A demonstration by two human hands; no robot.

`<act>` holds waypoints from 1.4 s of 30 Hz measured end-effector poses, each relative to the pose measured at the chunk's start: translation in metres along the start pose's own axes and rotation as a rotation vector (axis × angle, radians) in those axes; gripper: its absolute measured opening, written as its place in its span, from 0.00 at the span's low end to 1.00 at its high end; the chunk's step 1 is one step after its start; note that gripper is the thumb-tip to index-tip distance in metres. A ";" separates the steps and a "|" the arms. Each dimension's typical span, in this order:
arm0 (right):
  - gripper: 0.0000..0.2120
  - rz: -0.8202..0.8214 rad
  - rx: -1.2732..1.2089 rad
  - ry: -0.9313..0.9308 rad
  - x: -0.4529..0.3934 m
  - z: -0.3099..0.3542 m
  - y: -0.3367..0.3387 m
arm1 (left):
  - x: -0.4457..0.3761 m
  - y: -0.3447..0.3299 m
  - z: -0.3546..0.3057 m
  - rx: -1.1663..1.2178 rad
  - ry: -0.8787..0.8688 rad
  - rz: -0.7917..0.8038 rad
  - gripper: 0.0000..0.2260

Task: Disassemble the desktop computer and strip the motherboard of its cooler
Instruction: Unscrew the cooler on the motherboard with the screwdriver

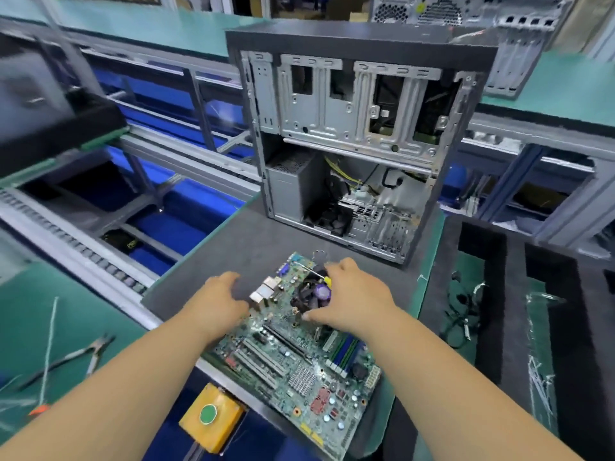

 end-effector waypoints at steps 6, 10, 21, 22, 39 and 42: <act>0.35 -0.025 0.178 -0.028 -0.018 0.017 -0.002 | 0.006 -0.010 0.020 0.028 0.094 0.034 0.20; 0.41 -0.069 0.055 -0.162 -0.021 0.017 -0.001 | 0.001 -0.009 0.020 0.017 0.139 0.050 0.20; 0.40 -0.239 -0.349 -0.626 -0.031 0.032 0.006 | -0.038 0.021 0.004 0.311 0.036 0.098 0.30; 0.40 -0.250 -0.361 -0.647 -0.033 0.036 0.004 | -0.044 0.026 0.001 0.355 0.011 0.090 0.31; 0.08 -0.371 -0.486 -0.620 0.000 0.007 0.024 | -0.085 0.023 -0.080 -0.162 -0.492 -0.258 0.18; 0.07 -0.452 -0.481 -0.537 0.016 -0.005 0.034 | -0.078 0.010 -0.108 -0.332 -0.585 -0.256 0.18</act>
Point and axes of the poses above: each hand's wrist, its own x-axis away from the middle knuckle, its own y-axis out of the back of the hand, z = x × y, the point moved 1 cm from there along -x, towards the middle knuckle, and after that the axes turned 15 degrees about -x, right-handed, at the moved point
